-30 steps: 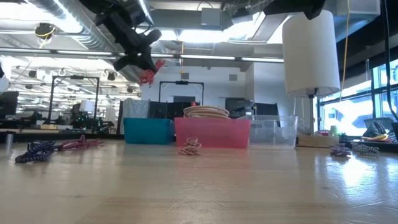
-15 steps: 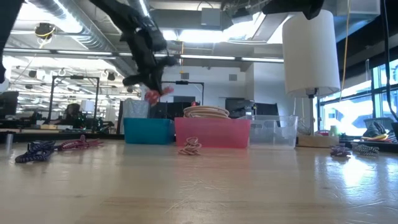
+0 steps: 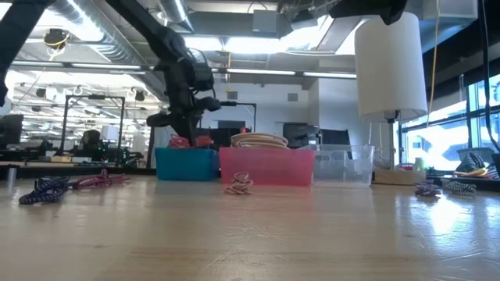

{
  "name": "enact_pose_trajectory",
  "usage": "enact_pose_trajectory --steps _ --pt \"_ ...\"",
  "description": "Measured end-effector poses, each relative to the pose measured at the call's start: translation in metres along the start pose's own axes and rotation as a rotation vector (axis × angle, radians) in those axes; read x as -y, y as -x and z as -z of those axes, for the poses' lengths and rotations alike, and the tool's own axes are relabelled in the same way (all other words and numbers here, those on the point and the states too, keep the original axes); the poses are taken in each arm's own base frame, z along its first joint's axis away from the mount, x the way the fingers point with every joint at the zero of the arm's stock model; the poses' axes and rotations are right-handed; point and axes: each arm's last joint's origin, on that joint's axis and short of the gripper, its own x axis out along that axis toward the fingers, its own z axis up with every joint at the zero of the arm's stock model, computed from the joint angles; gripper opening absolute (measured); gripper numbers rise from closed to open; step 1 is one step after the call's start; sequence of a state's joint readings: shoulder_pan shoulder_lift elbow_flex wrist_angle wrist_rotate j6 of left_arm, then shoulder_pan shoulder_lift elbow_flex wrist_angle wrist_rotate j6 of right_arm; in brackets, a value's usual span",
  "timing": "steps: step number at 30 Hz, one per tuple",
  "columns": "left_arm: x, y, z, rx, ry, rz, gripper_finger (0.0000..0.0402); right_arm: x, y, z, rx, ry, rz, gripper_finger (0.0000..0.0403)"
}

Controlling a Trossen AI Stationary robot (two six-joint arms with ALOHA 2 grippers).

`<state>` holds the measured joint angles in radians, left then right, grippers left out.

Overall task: Pick & Place USB Port
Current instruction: Put the orange charger cable into the blue bin

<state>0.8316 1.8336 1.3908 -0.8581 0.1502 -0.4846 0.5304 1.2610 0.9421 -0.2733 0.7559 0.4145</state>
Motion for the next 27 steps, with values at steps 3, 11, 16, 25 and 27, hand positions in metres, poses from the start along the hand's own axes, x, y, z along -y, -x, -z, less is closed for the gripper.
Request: enact_pose_trajectory --steps 3,11,16,25,27 --pt "0.0 -0.007 0.003 0.002 0.014 0.022 0.0023 0.0 0.0 0.0 0.0 0.0 0.0 0.0214" --pt "-0.005 -0.038 0.011 -0.017 0.051 0.077 0.0023 0.0 0.0 0.0 -0.001 0.001 -0.003 0.0214" --pt "-0.008 -0.049 0.008 -0.018 0.063 0.055 0.0023 -0.001 0.0 0.001 -0.009 0.001 -0.022 0.0214" --pt "-0.011 -0.071 0.007 -0.062 0.058 0.042 0.0023 -0.001 0.0 0.001 -0.01 0.004 -0.025 0.0214" --pt "-0.01 -0.071 0.007 -0.062 0.047 0.051 0.0027 -0.001 0.0 0.001 -0.011 0.004 -0.027 0.0214"
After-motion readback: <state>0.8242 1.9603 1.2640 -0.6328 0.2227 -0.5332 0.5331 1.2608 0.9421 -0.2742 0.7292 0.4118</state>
